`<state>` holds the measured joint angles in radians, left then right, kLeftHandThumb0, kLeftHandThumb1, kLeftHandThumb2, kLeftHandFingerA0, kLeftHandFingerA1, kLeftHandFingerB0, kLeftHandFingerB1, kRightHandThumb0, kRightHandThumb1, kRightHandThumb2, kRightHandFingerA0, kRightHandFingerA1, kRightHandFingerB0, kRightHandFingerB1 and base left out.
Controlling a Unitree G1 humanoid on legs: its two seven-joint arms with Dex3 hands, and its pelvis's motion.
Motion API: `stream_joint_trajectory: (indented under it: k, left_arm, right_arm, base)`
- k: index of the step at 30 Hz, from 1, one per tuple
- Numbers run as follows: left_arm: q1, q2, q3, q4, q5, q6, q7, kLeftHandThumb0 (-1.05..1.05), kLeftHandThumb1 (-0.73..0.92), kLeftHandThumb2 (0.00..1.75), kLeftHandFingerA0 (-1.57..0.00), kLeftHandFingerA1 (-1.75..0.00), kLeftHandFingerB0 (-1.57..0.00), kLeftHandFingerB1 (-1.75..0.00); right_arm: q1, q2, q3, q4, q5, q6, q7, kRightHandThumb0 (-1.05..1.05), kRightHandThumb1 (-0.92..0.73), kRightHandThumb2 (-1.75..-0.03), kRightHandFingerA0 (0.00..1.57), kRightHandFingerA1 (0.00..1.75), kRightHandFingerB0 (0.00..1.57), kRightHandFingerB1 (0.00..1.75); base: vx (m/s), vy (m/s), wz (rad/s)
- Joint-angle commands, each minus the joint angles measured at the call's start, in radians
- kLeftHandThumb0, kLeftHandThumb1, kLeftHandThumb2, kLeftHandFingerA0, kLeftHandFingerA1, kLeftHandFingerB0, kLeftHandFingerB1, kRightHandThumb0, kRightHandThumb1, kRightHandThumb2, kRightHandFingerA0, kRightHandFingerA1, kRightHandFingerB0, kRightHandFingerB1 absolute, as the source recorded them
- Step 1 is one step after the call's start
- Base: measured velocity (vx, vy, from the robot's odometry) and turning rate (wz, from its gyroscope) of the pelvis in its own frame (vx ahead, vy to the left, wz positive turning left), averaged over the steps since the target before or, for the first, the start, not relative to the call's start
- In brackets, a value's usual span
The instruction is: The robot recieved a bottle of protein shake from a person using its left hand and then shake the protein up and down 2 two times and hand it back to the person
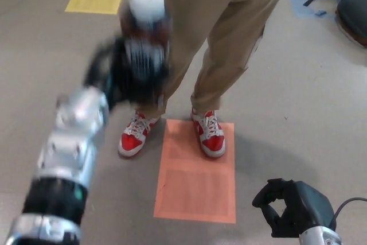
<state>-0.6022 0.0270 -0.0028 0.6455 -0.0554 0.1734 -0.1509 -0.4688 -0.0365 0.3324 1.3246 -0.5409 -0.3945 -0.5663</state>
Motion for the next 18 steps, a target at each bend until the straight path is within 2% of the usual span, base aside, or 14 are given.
stream_joint_trajectory:
  k: [1, 2, 3, 6, 7, 8, 11, 12, 14, 17, 18]
  left_arm:
    - [-0.038, 0.017, -0.012, 0.049, 0.021, 0.048, -0.003, -0.24, 0.83, 0.64, -1.11, -0.92, -0.74, -0.87]
    - [-0.093, 0.011, 0.024, 0.019, -0.014, 0.048, 0.016, -0.22, 0.83, 0.64, -1.11, -0.92, -0.78, -0.83]
    - [-0.169, 0.018, 0.063, -0.029, -0.054, 0.081, 0.021, -0.28, 0.85, 0.65, -0.92, -1.01, -0.74, -0.79]
    - [-0.298, 0.033, 0.132, -0.115, -0.115, 0.136, 0.023, -0.26, 0.85, 0.65, -0.96, -1.02, -0.77, -0.83]
    - [-0.332, 0.024, 0.153, -0.128, -0.129, 0.138, 0.037, -0.2, 0.85, 0.64, -1.03, -1.05, -0.77, -0.88]
    - [-0.335, 0.015, 0.158, -0.138, -0.128, 0.137, 0.042, -0.2, 0.84, 0.64, -1.03, -1.05, -0.76, -0.85]
    - [-0.23, -0.013, 0.112, -0.124, -0.075, 0.152, 0.015, -0.19, 0.85, 0.64, -1.0, -1.0, -0.76, -0.85]
    - [-0.152, -0.02, 0.047, -0.002, -0.01, 0.112, -0.003, -0.23, 0.84, 0.65, -1.1, -0.93, -0.72, -0.88]
    - [-0.076, -0.019, -0.012, 0.085, 0.036, 0.061, -0.01, -0.21, 0.82, 0.64, -1.14, -0.87, -0.76, -0.89]
    - [-0.082, -0.013, -0.035, 0.102, 0.034, 0.043, -0.013, -0.24, 0.82, 0.64, -1.12, -0.88, -0.74, -0.87]
    - [-0.139, -0.01, 0.0, 0.032, -0.004, 0.084, 0.005, -0.29, 0.85, 0.64, -1.11, -0.91, -0.71, -0.85]
  right_arm:
    - [-0.002, -0.015, -0.001, 0.0, 0.005, -0.012, -0.004, -0.46, -0.52, -1.15, 1.07, 1.13, 0.92, 0.85]
    - [-0.005, -0.017, -0.004, 0.0, 0.009, -0.008, -0.001, -0.46, -0.53, -1.16, 1.07, 1.13, 0.91, 0.85]
    - [-0.007, -0.015, -0.003, 0.001, 0.007, -0.001, -0.002, -0.44, -0.54, -1.13, 1.01, 1.13, 0.95, 0.77]
    - [-0.008, -0.004, 0.0, 0.002, 0.007, 0.018, 0.002, -0.45, -0.52, -1.15, 1.0, 1.05, 0.92, 0.84]
    - [-0.012, 0.0, -0.007, 0.001, 0.014, 0.023, 0.004, -0.46, -0.52, -1.07, 0.91, 1.05, 0.96, 0.75]
    - [-0.013, 0.0, -0.006, 0.001, 0.013, 0.018, -0.001, -0.45, -0.48, -1.13, 0.98, 1.05, 0.92, 0.84]
    - [-0.013, -0.001, 0.006, 0.002, 0.0, 0.011, -0.01, -0.44, -0.52, -1.14, 1.02, 1.13, 0.97, 0.76]
    - [-0.013, 0.001, -0.011, 0.0, 0.021, 0.011, 0.017, -0.43, -0.51, -1.16, 1.02, 1.07, 0.92, 0.84]
    - [-0.005, 0.003, -0.007, 0.0, 0.017, 0.005, 0.005, -0.45, -0.5, -1.15, 1.05, 1.08, 0.93, 0.84]
    - [-0.012, -0.005, -0.013, -0.002, 0.02, -0.001, 0.002, -0.45, -0.5, -1.14, 1.04, 1.11, 0.92, 0.84]
    - [-0.016, -0.007, -0.009, -0.002, 0.015, 0.003, 0.0, -0.45, -0.52, -1.16, 1.07, 1.11, 0.92, 0.85]
  base:
    - [0.0, 0.0, 0.0]
    - [0.0, 0.0, 0.1]
    - [0.0, 0.0, 0.06]
    - [0.0, 0.0, 0.0]
    - [0.0, 0.0, 0.0]
    - [0.0, 0.0, 0.0]
    - [0.0, 0.0, 0.0]
    - [0.0, 0.0, -0.1]
    - [0.0, 0.0, 0.0]
    - [0.0, 0.0, 0.0]
    - [0.0, 0.0, 0.0]
